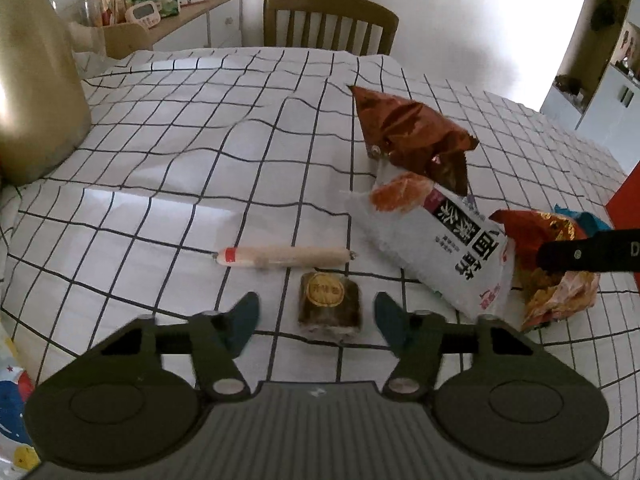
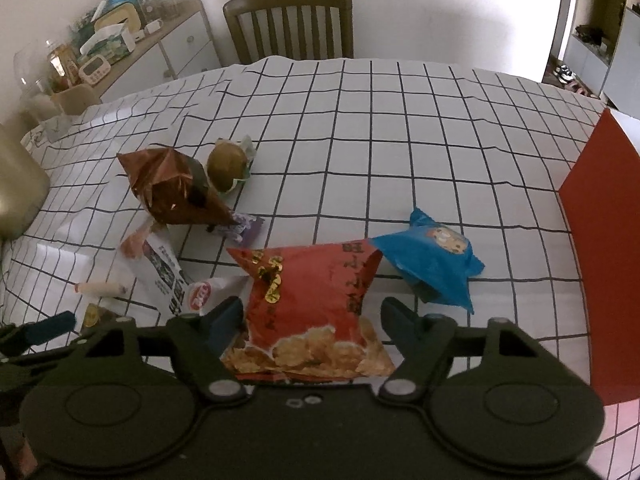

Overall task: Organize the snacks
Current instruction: 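Grasp the round brown cake with left tool while right grasps red chip bag, then carry the cake and red chip bag over the red box and lower them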

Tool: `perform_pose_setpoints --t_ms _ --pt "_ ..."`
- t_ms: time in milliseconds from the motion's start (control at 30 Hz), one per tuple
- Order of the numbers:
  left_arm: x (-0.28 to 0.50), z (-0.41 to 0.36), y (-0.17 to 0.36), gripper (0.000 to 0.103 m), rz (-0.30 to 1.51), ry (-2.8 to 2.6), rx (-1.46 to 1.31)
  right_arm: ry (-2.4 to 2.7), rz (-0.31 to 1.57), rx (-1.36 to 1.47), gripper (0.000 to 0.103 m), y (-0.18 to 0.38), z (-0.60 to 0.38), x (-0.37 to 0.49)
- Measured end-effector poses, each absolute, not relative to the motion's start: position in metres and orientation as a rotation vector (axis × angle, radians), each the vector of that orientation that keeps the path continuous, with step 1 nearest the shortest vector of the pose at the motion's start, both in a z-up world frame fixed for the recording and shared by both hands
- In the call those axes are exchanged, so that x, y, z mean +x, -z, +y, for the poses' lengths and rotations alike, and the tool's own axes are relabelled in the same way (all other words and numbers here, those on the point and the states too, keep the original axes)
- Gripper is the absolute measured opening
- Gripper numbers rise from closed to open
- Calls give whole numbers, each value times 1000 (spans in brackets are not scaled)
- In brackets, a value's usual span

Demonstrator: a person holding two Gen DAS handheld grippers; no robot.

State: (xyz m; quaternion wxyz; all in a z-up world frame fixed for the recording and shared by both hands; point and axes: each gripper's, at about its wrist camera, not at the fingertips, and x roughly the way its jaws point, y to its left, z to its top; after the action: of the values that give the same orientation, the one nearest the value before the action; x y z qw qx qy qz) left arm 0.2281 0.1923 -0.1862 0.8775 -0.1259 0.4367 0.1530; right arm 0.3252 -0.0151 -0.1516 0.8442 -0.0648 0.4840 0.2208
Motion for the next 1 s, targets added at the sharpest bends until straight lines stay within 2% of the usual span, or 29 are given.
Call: perform_pose_setpoints --t_ms 67,133,167,267,600,1000 --pt "227 191 186 53 909 -323 -251 -469 1018 -138 69 151 -14 326" --pt "226 190 186 44 908 -325 -244 -471 1015 -139 66 151 -14 325" --pt "226 190 186 42 908 -326 -243 -474 1014 -137 62 151 -14 324" --pt "226 189 185 33 910 -340 -245 -472 1008 -139 59 150 -14 322" --pt "220 181 178 32 927 -356 -275 -490 997 -124 50 140 -29 310" --pt "202 154 150 32 926 -323 -320 -552 995 -77 49 104 -64 277"
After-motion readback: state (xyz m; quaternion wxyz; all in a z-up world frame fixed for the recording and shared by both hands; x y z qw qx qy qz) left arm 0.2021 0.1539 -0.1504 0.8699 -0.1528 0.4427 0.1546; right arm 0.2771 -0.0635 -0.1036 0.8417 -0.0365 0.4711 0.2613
